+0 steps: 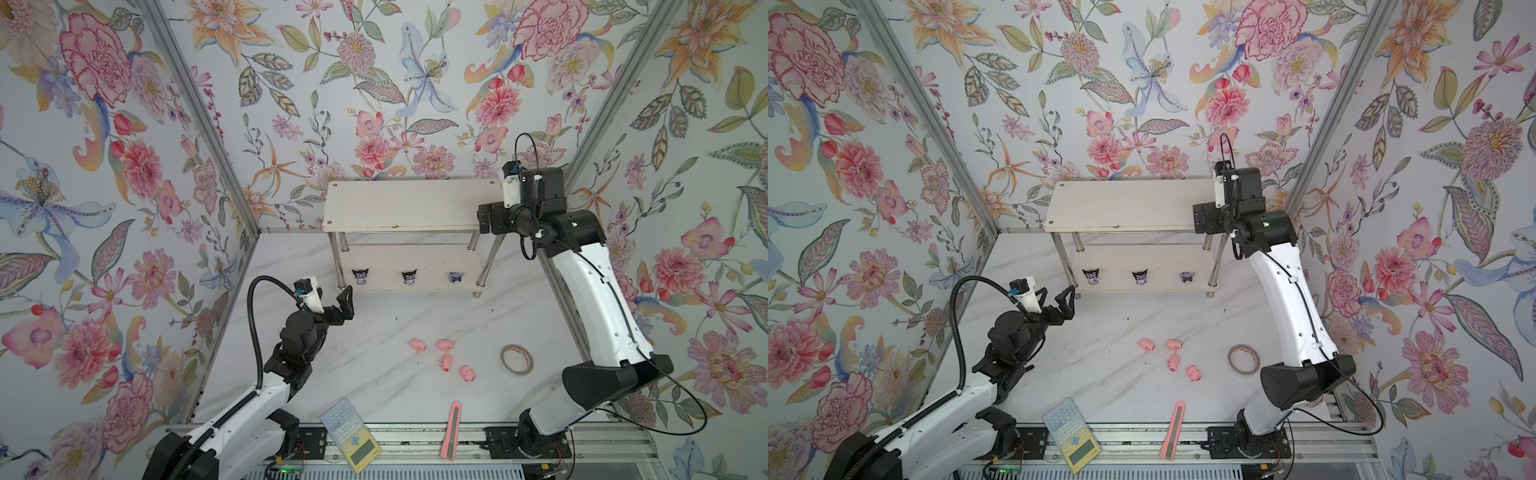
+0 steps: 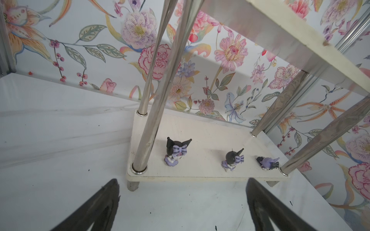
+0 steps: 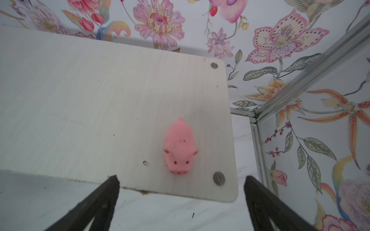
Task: Place and organize the plastic toys onto the shelf
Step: 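Move the open right gripper back down to the pigs on the table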
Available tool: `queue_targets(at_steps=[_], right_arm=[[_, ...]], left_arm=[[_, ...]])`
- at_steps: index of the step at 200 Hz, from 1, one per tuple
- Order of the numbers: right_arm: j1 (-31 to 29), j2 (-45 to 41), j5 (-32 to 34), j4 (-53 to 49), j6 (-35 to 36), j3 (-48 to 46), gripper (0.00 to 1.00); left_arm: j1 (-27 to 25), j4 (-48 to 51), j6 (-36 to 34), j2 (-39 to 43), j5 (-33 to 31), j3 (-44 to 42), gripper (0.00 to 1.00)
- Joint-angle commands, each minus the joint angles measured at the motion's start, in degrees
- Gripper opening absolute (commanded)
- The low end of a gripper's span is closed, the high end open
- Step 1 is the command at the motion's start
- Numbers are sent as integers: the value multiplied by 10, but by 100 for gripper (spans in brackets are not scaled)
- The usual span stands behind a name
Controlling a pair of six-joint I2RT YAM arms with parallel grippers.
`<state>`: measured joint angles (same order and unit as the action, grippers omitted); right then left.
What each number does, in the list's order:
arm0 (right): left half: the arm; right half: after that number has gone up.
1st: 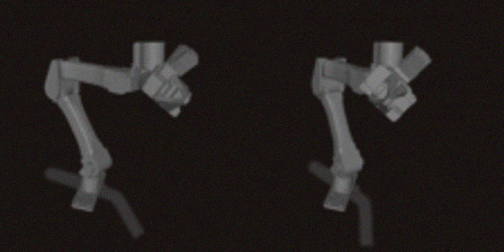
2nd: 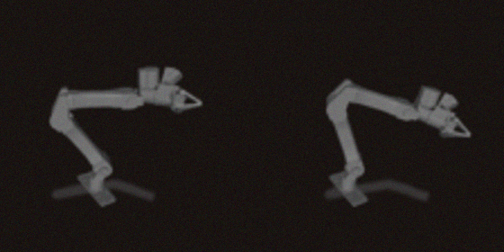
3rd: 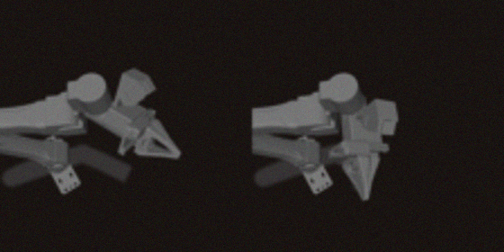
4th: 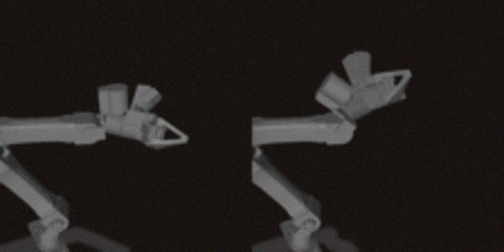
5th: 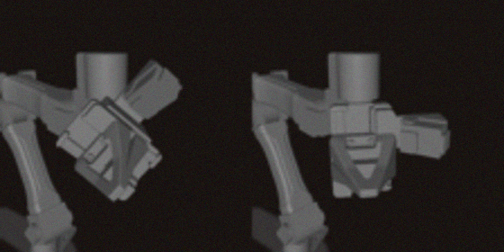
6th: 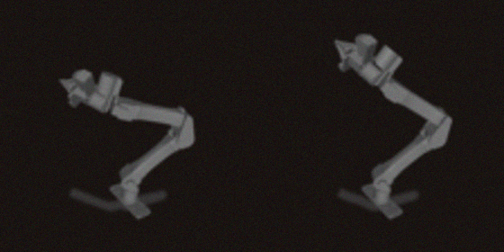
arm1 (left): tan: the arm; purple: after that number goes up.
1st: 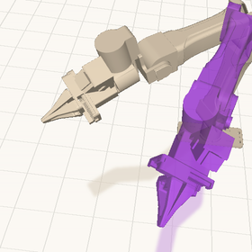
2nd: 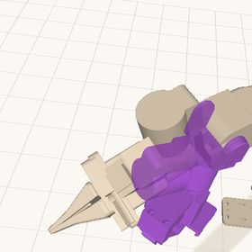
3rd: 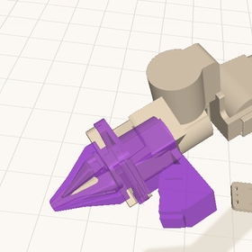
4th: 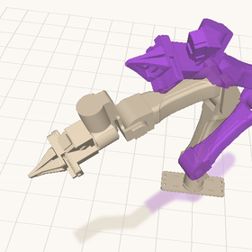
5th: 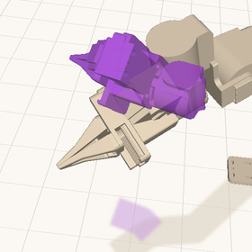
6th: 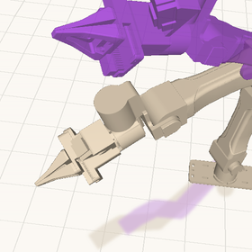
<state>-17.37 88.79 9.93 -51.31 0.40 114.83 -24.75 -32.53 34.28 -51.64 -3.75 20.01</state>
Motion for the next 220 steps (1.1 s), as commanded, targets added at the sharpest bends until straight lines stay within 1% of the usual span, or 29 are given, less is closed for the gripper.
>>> queue_targets(at_steps=[1,15,30,38,47,62,80,93,104,110,118,129,138,145,147,152,163,174,188,198,205,209,212,220], right_arm=[[-6,-90,18,49,-30,-77,99],[-10,-156,13,105,-50,-167,99],[-18,-232,-28,185,-66,-276,99],[-24,-270,-38,228,-81,-327,99],[-29,-299,-48,253,-97,-363,99],[-36,-327,-38,273,-141,-399,99],[-42,-347,-105,280,-113,-435,99],[-45,-365,-180,309,-77,-485,99],[-51,-376,-195,331,-76,-533,99],[-60,-379,-185,338,-86,-557,99],[-78,-378,-152,332,-99,-581,99],[-118,-377,-116,324,-81,-614,99],[-168,-383,-54,331,-84,-645,99],[-192,-389,-34,352,-77,-676,99],[-214,-390,-29,359,-75,-685,99],[-243,-395,-14,376,-75,-703,99],[-290,-395,38,398,-101,-739,99],[-319,-380,56,396,-119,-753,99],[-356,-351,69,391,-121,-766,100],[-373,-323,56,390,-111,-770,88],[-381,-301,41,386,-112,-770,77],[-383,-289,33,383,-113,-769,65],[-385,-279,28,384,-117,-769,52],[-385,-254,7,386,-124,-770,29]], left_arm=[[-2,5,-33,37,-30,-10,99],[-1,4,-43,52,-30,-12,99],[-1,3,-53,57,-25,-11,99],[-2,5,-55,54,-24,-9,99],[-1,8,-55,49,-20,-5,99],[0,9,-52,37,-8,0,99],[-1,4,-41,22,9,-1,99],[0,-5,-30,12,19,-5,100],[-1,-11,-18,4,25,-11,99],[-1,-14,-13,0,30,-13,99],[-1,-15,-8,-5,35,-17,99],[-4,-15,-6,-12,45,-20,99],[-6,-9,-7,-16,51,-21,99],[-11,-2,-7,-20,49,-23,99],[-13,0,-8,-21,48,-23,99],[-17,4,-8,-22,43,-24,99],[-24,5,-6,-25,36,-28,98],[-32,3,-3,-28,30,-31,96],[-38,6,2,-33,24,-33,94],[-39,8,5,-36,23,-35,94],[-38,8,7,-39,23,-35,94],[-39,7,8,-40,21,-35,94],[-39,7,9,-40,21,-35,94],[-39,7,10,-42,20,-34,94]])
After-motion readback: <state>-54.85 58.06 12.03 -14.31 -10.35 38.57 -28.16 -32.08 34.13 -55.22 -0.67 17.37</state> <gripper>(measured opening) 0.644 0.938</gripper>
